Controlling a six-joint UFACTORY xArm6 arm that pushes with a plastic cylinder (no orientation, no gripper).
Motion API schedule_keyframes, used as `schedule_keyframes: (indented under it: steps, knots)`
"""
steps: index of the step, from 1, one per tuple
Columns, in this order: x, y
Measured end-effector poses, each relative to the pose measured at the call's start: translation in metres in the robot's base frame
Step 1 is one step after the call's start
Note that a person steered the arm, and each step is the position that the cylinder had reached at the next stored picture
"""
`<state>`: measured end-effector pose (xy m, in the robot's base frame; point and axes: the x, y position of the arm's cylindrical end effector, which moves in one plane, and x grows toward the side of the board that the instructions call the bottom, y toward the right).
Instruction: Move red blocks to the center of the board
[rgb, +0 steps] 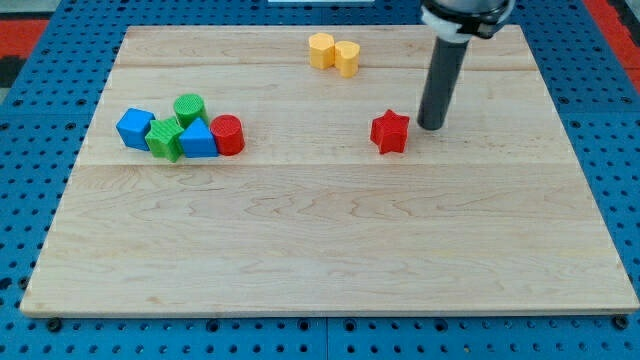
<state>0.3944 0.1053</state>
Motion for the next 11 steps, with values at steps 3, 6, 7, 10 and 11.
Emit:
schedule_keyframes:
  steps: [3,6,7,10,11]
  knots:
    - [-0.027,-0.219]
    - [0.046,-0.188]
    - [0.032,-0.166]
    - [-0.075,-0.288]
    - [-0.051,-0.346]
